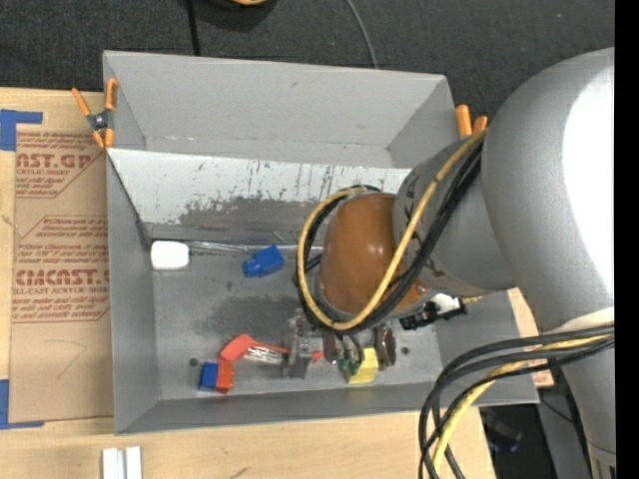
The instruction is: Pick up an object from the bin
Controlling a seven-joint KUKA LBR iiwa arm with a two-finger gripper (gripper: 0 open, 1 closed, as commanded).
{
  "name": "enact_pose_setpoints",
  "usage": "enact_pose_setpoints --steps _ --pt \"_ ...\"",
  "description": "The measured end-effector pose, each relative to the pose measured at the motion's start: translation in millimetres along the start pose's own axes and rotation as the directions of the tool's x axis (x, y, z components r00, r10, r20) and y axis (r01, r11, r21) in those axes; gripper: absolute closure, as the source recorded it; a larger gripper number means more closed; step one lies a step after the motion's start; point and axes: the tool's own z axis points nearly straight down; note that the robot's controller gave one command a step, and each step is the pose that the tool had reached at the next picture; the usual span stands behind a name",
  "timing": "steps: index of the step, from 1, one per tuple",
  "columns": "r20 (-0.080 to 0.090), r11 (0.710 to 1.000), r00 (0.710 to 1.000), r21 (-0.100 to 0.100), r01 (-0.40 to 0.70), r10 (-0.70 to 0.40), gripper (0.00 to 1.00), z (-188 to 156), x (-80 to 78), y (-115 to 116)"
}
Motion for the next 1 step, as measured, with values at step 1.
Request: enact_pose_setpoints --steps 1 --pt "0.000 1.000 1.000 0.000 0.001 -0.001 1.00 -0.2 -0.2 0.6"
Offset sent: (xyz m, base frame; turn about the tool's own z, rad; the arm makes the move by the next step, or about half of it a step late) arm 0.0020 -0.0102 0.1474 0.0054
